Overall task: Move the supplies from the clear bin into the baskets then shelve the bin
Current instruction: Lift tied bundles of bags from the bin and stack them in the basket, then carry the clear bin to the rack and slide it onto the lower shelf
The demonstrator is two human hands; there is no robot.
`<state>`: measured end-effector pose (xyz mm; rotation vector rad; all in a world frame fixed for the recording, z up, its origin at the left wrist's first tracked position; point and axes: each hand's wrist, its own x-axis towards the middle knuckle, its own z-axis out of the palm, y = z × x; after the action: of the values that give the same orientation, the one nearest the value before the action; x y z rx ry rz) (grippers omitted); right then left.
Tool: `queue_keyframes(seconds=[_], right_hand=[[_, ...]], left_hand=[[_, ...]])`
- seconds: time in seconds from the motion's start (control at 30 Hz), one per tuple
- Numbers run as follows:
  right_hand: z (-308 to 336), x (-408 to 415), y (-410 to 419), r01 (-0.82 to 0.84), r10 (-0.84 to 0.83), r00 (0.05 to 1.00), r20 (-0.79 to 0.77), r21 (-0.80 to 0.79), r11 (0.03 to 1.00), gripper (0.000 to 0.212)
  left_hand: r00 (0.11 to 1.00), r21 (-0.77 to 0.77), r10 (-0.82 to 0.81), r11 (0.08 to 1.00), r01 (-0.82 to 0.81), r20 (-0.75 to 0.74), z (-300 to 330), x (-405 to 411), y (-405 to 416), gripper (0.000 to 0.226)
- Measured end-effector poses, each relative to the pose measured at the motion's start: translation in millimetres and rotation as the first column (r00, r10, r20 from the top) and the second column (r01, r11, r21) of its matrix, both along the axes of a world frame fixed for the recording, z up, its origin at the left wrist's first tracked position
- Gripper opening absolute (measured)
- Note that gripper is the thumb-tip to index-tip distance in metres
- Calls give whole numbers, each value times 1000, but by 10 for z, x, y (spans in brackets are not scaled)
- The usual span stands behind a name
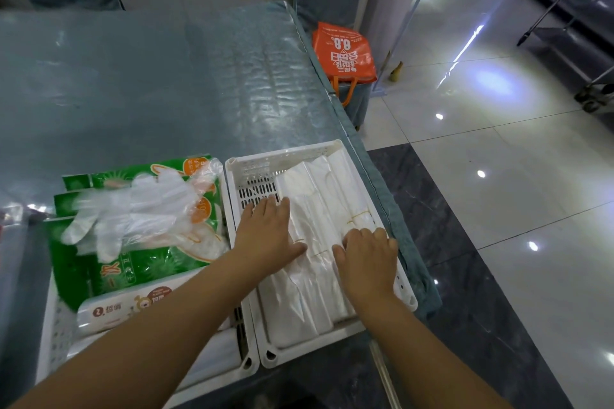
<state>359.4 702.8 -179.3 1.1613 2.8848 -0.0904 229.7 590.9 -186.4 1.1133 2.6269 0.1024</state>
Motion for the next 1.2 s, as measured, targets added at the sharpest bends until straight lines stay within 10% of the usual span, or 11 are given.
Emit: queue_keyframes(seconds=[0.3,0.6,1.2], right_hand=[[-33,21,-32,-7,7,1000,3,15,1000,25],[104,-67,-54,-43,26,969,-246,-60,997,17],[1587,-1479,-2314,-689,574,550,-607,58,722,8]], left_hand=[[978,61,0,998,-13,207,-59,-203,56,100],[998,118,-55,991,57,-18,54,22,-179,86],[827,317,451,881,-352,-335,2166,-143,-3301,34]])
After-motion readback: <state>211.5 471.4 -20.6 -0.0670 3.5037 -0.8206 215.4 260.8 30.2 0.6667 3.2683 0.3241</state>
